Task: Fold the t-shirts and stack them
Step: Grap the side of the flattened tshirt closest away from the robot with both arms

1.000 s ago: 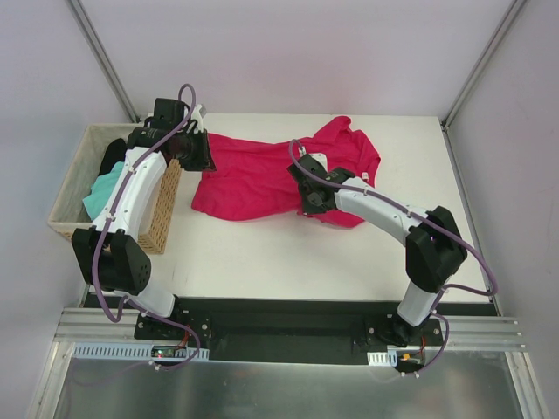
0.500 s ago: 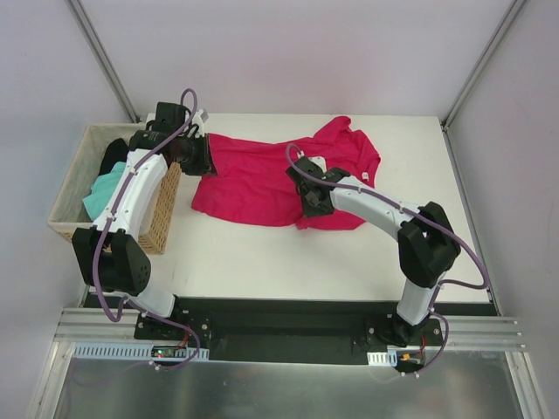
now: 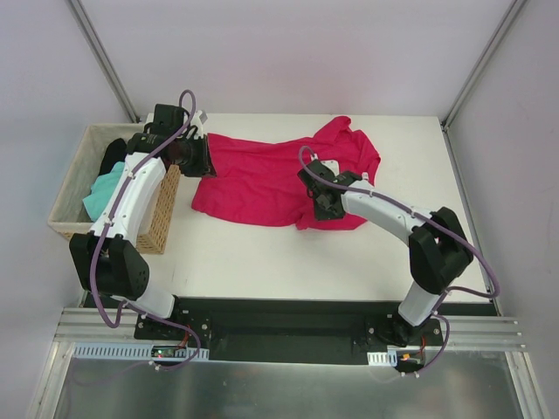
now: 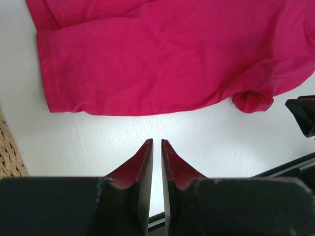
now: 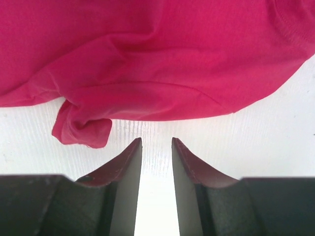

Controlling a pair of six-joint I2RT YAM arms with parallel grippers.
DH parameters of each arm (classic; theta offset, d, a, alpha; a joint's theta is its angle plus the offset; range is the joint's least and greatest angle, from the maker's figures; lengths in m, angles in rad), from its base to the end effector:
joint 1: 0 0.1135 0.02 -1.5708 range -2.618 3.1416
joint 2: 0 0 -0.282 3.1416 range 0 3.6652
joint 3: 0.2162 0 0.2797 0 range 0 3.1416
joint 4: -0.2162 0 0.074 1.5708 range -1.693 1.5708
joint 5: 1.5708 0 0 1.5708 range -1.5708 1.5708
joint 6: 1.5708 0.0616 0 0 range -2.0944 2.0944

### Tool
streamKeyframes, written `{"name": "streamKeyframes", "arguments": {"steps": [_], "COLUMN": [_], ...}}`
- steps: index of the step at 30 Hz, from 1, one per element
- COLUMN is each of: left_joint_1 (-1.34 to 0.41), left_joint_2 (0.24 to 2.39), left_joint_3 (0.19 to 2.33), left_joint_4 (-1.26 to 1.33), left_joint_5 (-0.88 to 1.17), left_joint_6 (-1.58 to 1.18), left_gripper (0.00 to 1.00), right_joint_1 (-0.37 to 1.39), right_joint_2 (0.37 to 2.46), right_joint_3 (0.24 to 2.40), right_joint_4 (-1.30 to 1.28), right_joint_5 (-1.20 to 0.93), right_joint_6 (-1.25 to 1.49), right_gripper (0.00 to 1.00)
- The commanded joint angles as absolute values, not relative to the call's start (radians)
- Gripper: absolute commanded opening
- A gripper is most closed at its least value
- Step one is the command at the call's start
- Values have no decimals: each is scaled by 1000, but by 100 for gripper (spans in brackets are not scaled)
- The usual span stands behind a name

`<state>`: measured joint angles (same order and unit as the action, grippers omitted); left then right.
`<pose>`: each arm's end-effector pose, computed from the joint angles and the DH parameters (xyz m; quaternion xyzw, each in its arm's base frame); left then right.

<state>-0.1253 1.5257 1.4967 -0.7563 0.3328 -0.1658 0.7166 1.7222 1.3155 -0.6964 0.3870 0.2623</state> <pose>0.3701 -0.0669 0.3538 0.0449 0.9122 -0.2062 0.3513 0.3141 0.2427 0.2223 -0.1716 0.9401 -0.0582 0.2886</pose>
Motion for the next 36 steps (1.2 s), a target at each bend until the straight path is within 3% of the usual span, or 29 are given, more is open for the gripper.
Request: {"name": "streamKeyframes", "arguments": {"steps": [1, 17, 36], "left_joint_1": [-133, -133, -133], "left_joint_2": [1503, 1514, 1617], "left_joint_3": [1506, 1522, 1660], "left_joint_4": [-750, -753, -810], "left_joint_5": [359, 333, 311], "left_joint_6": [-155, -158, -146], "left_gripper": [11, 13, 13], "right_joint_1": [729, 736, 661], "right_joint_2": [1669, 1756, 1868], "right_joint_3": [1270, 1227, 1258], "right_joint_4": [-681, -577, -500], "right_joint_5": [382, 301, 212], "right_joint_6": [316, 316, 278], "right_gripper": [33, 24, 31]}}
